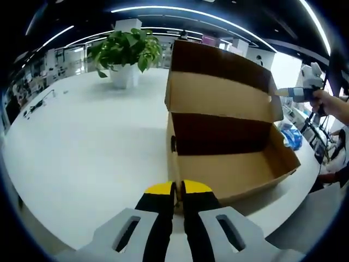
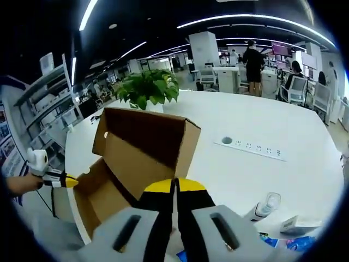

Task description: Operate the shoe box by opening the lid, removing the specified soft item, and placing it in the target area until the item is outside and the box remains undamaged.

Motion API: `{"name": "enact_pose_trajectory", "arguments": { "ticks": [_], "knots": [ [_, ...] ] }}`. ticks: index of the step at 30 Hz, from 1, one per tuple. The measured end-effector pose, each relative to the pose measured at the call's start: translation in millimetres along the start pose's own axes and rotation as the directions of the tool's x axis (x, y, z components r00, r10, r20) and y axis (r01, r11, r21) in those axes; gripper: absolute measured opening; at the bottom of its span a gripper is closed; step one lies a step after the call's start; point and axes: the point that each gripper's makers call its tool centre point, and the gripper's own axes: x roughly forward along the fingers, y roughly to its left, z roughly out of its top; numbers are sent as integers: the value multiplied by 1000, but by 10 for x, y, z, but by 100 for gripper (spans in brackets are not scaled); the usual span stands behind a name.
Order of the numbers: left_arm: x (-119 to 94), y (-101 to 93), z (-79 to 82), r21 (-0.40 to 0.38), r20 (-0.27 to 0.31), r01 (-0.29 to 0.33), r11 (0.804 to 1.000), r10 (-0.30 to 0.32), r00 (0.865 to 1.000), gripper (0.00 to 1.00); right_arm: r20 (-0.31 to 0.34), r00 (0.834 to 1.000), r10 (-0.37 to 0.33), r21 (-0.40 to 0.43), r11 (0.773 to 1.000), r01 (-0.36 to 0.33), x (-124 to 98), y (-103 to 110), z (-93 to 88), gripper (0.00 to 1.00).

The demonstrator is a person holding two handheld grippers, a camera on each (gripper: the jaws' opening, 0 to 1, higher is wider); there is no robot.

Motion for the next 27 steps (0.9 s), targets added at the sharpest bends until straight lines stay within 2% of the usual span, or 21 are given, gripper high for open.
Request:
{"name": "enact_pose_trajectory", "arguments": {
  "ticks": [4,13,17,27],
  "knots": [
    [-3,-3,1,1,1,1,1000,-1,1000,2,14,1000,-10,-48,999,11,-75,60,-30,0],
    [-6,-6,1,4,2,4,1000,-4,1000,2,40,999,-16,-74,997,19,-224,180,-110,0],
    [-5,-4,-1,7,2,7,1000,-7,1000,2,64,997,-40,-97,994,46,-268,230,-136,0],
    [-4,1,-2,-4,13,18,1000,-18,1000,2,97,994,-47,-52,997,52,-405,327,-272,0]
  ]
}}
